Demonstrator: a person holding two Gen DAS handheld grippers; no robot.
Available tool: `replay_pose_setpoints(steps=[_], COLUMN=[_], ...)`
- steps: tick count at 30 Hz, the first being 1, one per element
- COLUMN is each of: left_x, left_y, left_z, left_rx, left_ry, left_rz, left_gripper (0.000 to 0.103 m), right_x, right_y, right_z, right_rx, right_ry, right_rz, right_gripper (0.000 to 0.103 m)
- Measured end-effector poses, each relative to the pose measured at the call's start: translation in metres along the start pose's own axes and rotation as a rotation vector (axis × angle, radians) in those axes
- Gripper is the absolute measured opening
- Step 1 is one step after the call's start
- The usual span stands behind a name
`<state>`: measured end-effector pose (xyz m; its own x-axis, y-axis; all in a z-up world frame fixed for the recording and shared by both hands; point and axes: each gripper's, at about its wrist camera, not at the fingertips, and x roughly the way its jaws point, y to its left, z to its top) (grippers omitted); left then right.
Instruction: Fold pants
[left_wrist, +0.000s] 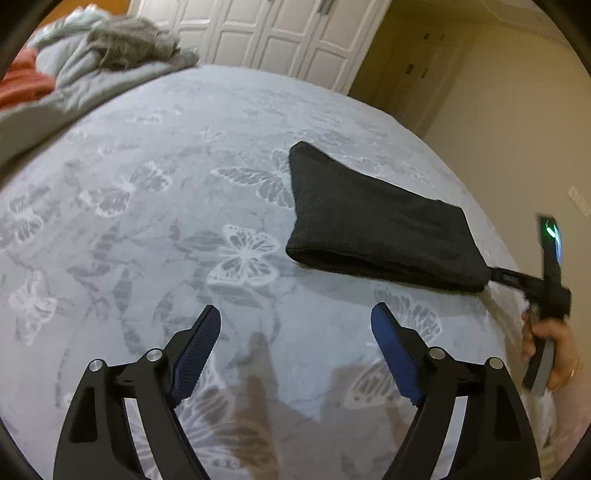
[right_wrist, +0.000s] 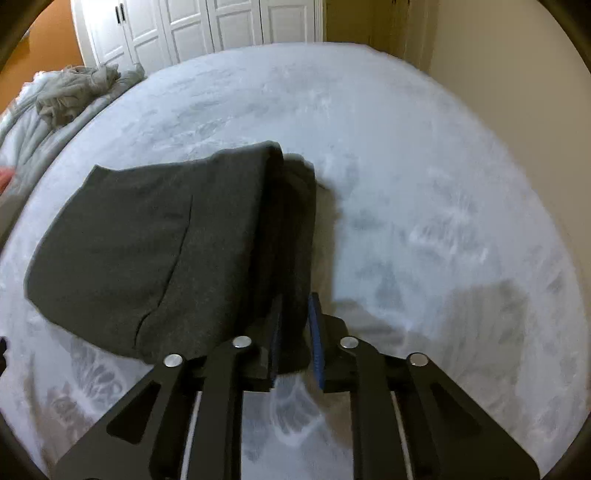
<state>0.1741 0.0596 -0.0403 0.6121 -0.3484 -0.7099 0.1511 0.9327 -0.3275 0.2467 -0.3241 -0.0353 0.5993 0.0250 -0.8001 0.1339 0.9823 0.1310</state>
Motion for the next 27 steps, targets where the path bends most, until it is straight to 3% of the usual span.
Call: replay_pose_setpoints(steps=[1,2,3,6,8,9,11,12,14,16,17,18,20,22,24,25,26,27], left_x=[0.001,0.001,0.003,0.029,0.058,0.082,0.104,0.106,0.097,0.104,0.110,0.109,0.093,0.069,0.035,0.020,-0.002,-0.017], left_y=[0.004,0.007,0.013,0.026,0.028,0.027,0.020,0.013,0.001,-0.002,-0.002,-0.002,-0.009,-0.017,-0.029,-0.034,-0.042,-0.047], left_z=[0.006,0.012,0.023,0.049,0.059,0.063,0.065,0.069,0.075,0.071,0.067,0.064,0.063,0.059,0.048,0.042,0.031,0.023], left_rx=[-0.021,-0.041,-0.097,-0.247,-0.316,-0.326,-0.312,-0.290,-0.242,-0.232,-0.217,-0.201,-0.162,-0.130,-0.058,-0.025,0.021,0.047], left_ry=[0.010,0.011,0.004,0.037,0.099,0.159,0.216,0.229,0.191,0.216,0.232,0.213,0.177,0.135,0.078,0.053,0.014,-0.021], left_rz=[-0.045,-0.074,-0.118,-0.219,-0.185,-0.164,-0.169,-0.165,-0.141,-0.130,-0.109,-0.111,-0.093,-0.068,-0.035,-0.018,0.017,0.046], left_gripper=[0.081,0.081,0.081,0.087,0.087,0.086,0.038,0.037,0.036,0.039,0.044,0.044,0.045,0.040,0.040,0.045,0.057,0.061], right_x=[-0.008,-0.016,-0.026,-0.018,0.003,0.012,0.020,0.011,-0.011,-0.011,0.002,0.015,0.004,-0.016,-0.057,-0.069,-0.091,-0.107], right_y=[-0.007,-0.014,-0.020,-0.016,-0.007,-0.003,0.006,0.011,0.014,0.013,0.013,0.011,0.002,0.003,0.006,0.009,0.014,0.017], right_z=[-0.001,-0.002,-0.005,-0.006,-0.007,-0.008,-0.012,-0.007,0.004,0.003,-0.003,-0.012,-0.018,-0.013,-0.014,-0.016,-0.027,-0.040], right_rx=[0.041,0.091,0.156,0.187,0.167,0.155,0.108,0.082,0.040,0.001,-0.023,-0.024,0.045,0.077,0.091,0.087,0.086,0.086], right_ry=[-0.020,-0.043,-0.083,-0.042,0.020,0.038,0.040,0.009,-0.047,-0.054,-0.013,0.021,-0.037,-0.012,-0.099,-0.122,-0.164,-0.206], right_rz=[0.038,0.081,0.138,0.253,0.219,0.210,0.233,0.233,0.240,0.221,0.182,0.176,0.190,0.149,0.102,0.103,0.093,0.072], right_gripper=[0.035,0.062,0.078,0.087,0.090,0.075,0.046,0.033,0.030,0.034,0.044,0.050,0.058,0.057,0.064,0.070,0.083,0.092])
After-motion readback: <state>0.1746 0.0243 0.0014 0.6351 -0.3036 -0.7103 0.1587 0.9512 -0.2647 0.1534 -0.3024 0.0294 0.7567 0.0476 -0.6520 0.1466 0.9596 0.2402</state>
